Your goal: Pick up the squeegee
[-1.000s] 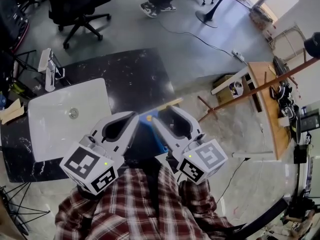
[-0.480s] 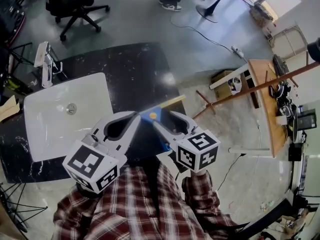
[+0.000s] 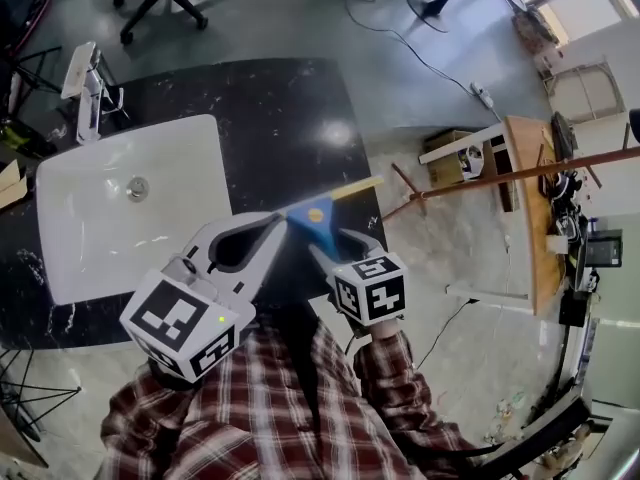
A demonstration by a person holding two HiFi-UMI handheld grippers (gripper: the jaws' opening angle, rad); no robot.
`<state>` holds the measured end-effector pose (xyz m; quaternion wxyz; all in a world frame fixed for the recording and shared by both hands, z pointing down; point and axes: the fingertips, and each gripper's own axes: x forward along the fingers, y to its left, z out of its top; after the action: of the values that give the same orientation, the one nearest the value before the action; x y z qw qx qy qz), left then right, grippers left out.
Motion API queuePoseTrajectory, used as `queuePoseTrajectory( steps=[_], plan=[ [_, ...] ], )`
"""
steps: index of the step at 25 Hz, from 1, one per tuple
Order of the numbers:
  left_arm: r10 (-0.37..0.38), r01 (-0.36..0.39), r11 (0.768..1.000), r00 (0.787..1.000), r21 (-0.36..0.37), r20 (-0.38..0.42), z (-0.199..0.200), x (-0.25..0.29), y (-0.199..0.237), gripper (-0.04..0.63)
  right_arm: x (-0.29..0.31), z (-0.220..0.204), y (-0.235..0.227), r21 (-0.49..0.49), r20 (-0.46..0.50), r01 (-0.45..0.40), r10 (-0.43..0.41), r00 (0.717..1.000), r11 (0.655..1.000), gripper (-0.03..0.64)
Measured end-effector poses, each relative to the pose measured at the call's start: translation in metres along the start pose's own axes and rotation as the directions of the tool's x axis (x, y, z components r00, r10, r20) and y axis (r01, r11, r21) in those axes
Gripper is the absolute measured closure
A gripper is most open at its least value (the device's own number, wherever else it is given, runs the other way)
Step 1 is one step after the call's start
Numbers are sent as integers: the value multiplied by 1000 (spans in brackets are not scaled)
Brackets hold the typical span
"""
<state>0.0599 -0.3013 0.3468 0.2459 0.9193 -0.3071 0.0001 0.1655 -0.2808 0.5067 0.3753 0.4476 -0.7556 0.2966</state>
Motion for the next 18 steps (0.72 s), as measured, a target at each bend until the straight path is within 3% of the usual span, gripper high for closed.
queuePoseTrajectory(
  steps=[10, 13, 18],
  plan=[
    [16, -16, 999, 1000, -29, 2, -4, -7, 9, 584, 13, -7, 1, -43, -55, 19, -21, 998, 999, 402],
    [19, -19, 999, 1000, -31, 5, -4, -8, 10, 584, 12, -7, -1, -50, -41, 28, -30, 999, 998, 465],
    [21, -21, 1000, 1000, -23, 12, -1, -13, 8, 584, 11, -8, -2, -17, -26, 19, -19, 999, 1000, 474]
  ],
)
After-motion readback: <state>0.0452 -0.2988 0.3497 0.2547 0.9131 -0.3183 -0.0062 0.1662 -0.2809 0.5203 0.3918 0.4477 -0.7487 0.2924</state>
